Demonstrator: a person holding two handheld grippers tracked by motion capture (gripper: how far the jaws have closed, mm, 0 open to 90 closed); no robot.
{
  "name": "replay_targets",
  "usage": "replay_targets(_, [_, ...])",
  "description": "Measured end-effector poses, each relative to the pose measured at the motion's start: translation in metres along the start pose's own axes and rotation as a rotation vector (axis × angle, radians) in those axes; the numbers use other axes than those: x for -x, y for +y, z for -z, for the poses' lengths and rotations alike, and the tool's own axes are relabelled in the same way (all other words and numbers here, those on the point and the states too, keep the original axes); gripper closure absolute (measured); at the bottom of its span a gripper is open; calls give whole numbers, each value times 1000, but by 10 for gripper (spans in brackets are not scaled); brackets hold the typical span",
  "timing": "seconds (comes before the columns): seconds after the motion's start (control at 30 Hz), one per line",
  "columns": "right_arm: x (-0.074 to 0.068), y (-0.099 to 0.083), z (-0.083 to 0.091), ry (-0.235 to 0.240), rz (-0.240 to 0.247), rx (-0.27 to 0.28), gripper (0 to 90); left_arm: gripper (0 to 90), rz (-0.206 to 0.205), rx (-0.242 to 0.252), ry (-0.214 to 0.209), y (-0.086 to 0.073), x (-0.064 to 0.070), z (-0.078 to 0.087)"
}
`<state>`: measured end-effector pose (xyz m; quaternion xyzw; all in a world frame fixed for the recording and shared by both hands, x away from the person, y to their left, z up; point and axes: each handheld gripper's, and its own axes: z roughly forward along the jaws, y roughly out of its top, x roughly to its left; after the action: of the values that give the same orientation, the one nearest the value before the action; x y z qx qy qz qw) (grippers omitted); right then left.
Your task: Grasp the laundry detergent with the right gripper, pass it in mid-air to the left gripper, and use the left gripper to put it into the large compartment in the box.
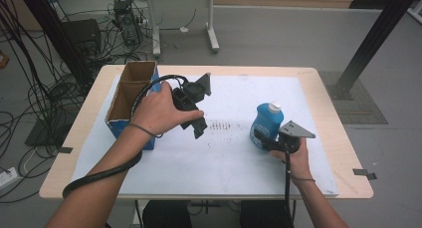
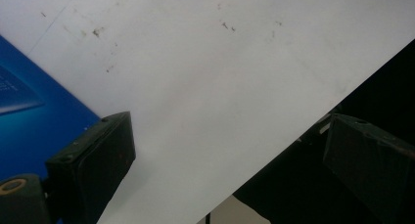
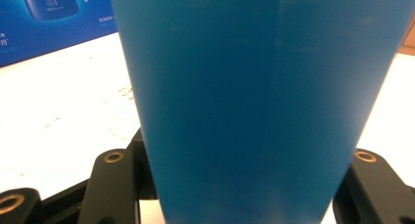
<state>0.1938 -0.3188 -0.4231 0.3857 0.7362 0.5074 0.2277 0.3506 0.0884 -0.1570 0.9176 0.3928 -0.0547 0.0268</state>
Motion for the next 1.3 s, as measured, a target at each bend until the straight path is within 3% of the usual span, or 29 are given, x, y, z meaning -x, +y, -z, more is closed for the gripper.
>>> replay_targets(0.3, [2, 2, 0, 7, -2, -5, 425, 54, -29, 18, -5, -4, 1, 4])
replay_targets(0.57, [4, 5, 0, 49, 1, -7, 426, 53, -64, 28, -9, -6, 3, 8])
replay_targets(0.87, [7, 16, 1, 143, -5, 12, 426, 56, -101, 43, -12, -8, 7, 16])
replay_targets(1.13, [13, 26, -4, 266, -3, 10, 426, 55, -180, 56, -31, -9, 15, 24])
replay_targets(1.3, [11, 29, -5, 311, 4, 13, 426, 56, -217, 65, -36, -10, 21, 30])
